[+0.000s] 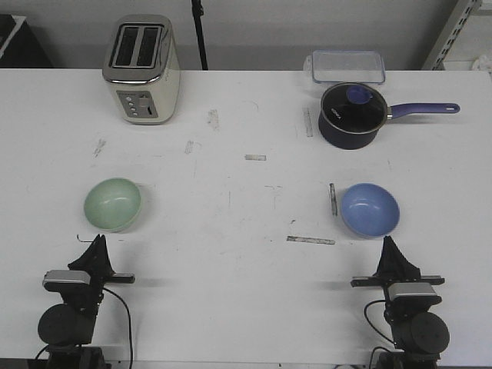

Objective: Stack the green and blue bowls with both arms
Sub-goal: 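Move the right gripper forward toward the blue bowl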

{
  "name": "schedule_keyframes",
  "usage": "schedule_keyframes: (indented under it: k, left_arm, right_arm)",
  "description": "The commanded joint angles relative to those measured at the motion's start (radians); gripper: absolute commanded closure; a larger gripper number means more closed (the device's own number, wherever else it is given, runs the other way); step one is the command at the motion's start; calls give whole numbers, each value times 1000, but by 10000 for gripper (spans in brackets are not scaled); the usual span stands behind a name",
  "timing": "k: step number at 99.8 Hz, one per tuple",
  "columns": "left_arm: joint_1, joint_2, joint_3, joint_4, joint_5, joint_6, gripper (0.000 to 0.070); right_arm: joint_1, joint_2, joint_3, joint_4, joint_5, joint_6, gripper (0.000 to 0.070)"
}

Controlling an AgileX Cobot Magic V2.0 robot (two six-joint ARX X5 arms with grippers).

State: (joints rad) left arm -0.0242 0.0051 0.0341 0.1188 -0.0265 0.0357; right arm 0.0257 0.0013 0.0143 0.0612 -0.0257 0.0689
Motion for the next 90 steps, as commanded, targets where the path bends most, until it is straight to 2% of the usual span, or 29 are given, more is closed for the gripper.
schedule_keyframes:
  k: [1,32,55,90]
  left_arm:
    - [0,-2,-22,13,0,2,698]
    - [0,-2,-22,13,0,2,698]
    - [0,-2,-22,13,0,2,699]
    - [0,-2,-22,13,0,2,698]
  right_arm:
    - [1,0,-2,13,0,12,697]
    - [1,0,11,43,-1,11,697]
    - [1,33,112,20,0,-23,697]
    - [1,382,393,-128,-8,-50,697]
